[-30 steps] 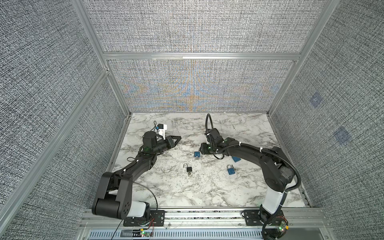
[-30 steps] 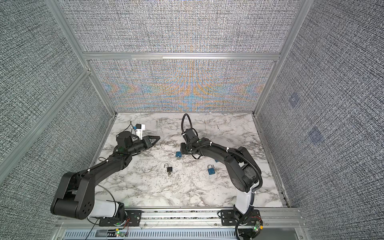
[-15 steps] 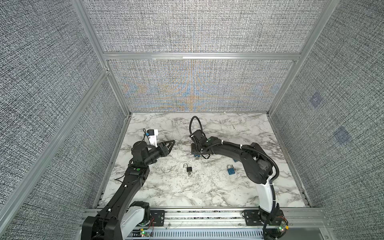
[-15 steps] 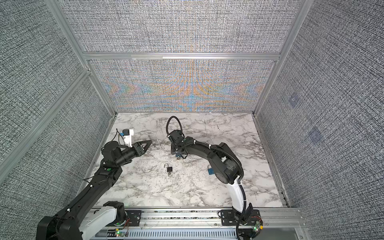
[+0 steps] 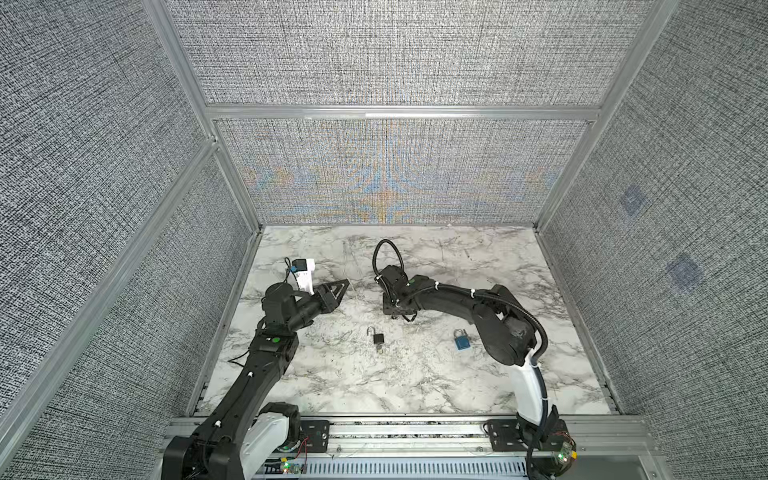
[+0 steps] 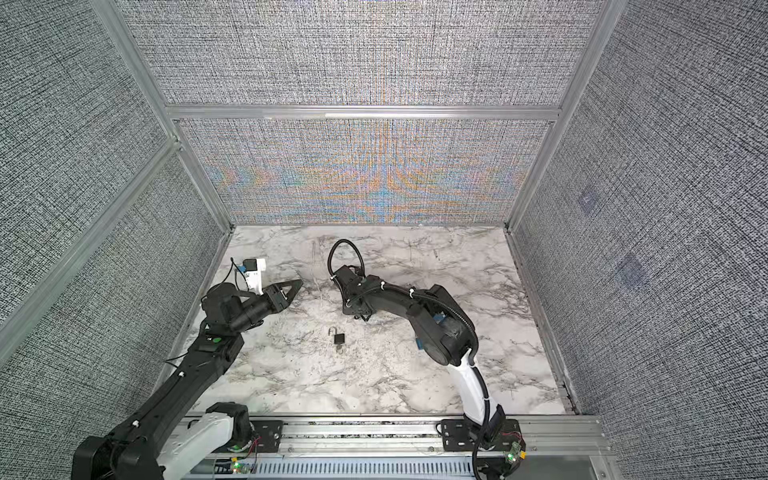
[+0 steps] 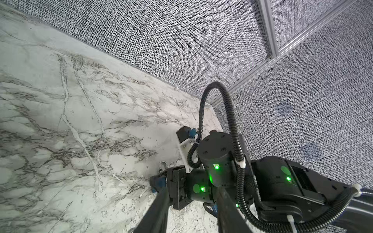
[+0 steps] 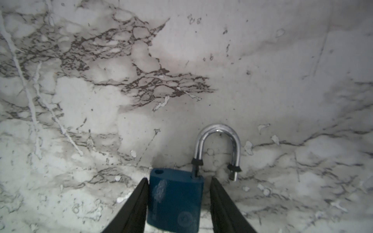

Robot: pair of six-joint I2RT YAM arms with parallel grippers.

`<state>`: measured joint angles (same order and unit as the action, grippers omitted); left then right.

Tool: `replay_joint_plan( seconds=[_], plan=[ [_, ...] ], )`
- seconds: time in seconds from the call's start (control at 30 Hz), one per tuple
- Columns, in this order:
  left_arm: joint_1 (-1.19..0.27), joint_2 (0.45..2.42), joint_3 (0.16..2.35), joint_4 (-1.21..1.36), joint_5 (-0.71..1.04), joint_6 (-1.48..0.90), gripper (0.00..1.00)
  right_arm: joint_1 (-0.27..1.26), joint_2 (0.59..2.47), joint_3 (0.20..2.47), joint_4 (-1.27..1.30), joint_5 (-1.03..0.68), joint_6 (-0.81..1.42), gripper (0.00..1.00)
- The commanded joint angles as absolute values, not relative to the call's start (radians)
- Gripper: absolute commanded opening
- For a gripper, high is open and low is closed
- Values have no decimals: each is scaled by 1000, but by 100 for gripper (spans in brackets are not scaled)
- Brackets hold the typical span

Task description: Lock with the key

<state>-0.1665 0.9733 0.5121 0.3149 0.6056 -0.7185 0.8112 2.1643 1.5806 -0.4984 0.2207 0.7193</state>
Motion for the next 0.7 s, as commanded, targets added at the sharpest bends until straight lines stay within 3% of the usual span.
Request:
replay_joint_plan(
  seconds=[0.0,0.2,0.67],
  plan=[
    [-165,975,514,311,608,-706,41,812,2182,1591,-559,231,728,46],
    [-165,980,514,309,607,-702,41,813,2205,1614,-593,238,714,44],
    [-166,1026,520,267,589,-652,41,819,2156,1593,-578,192,655,24]
  ],
)
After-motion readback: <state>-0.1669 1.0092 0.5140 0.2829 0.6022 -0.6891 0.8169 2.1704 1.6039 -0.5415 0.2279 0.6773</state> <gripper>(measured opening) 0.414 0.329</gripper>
